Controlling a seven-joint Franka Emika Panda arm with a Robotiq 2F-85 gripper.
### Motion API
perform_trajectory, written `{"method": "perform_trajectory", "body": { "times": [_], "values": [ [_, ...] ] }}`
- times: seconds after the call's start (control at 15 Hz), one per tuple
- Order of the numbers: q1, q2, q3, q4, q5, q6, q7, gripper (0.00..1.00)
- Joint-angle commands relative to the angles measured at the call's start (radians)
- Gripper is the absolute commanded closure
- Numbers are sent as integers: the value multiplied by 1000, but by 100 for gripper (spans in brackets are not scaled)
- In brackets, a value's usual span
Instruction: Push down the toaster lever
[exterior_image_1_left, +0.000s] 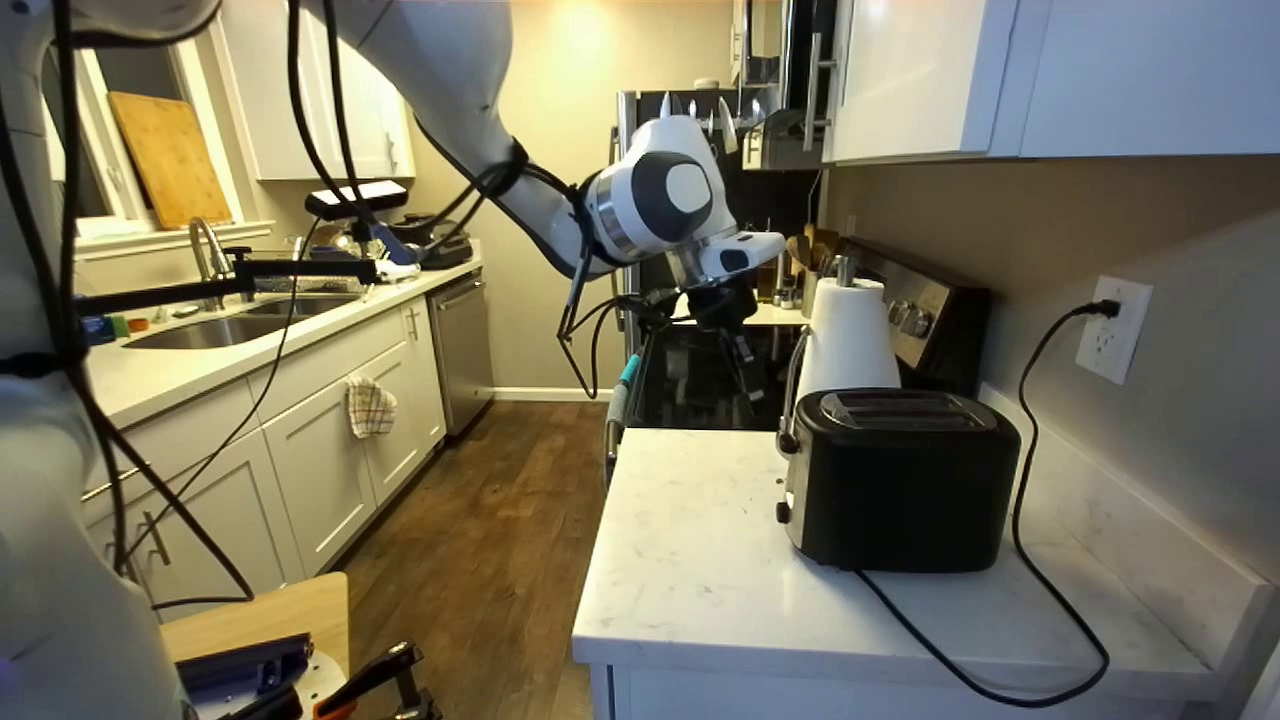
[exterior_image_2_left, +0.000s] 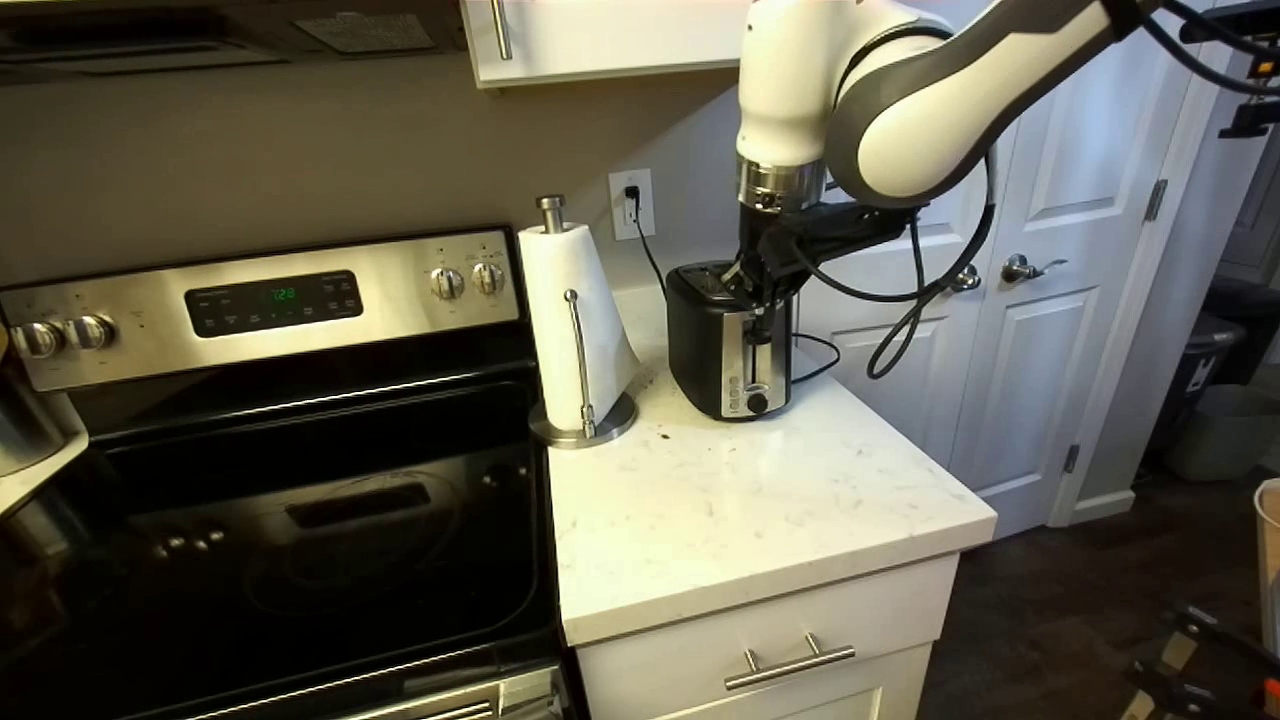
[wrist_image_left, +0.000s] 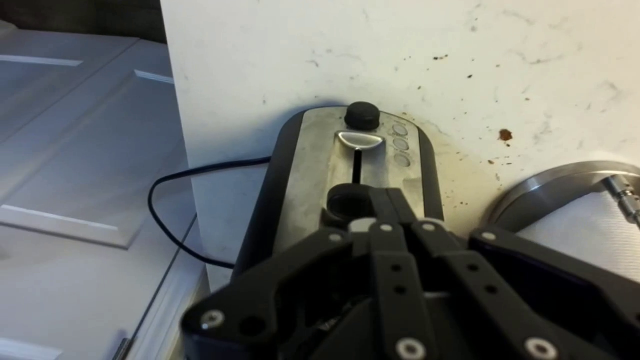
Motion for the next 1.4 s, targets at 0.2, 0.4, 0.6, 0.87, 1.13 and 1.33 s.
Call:
{"method": "perform_trajectory", "body": {
  "times": [0.2, 0.4, 0.6, 0.87, 1.13, 1.33],
  "values": [
    [33, -2, -10, -42, -163, 34, 188, 100],
    [29, -1, -8, -68, -226, 78, 246, 100],
    [24, 11, -8, -87, -264, 140, 276, 100],
    [31, 24, -26, -87, -368, 162, 342, 100],
    [14, 18, -35, -90, -445, 151, 385, 100],
    [0, 19, -36, -94, -455, 155, 384, 100]
  ]
}}
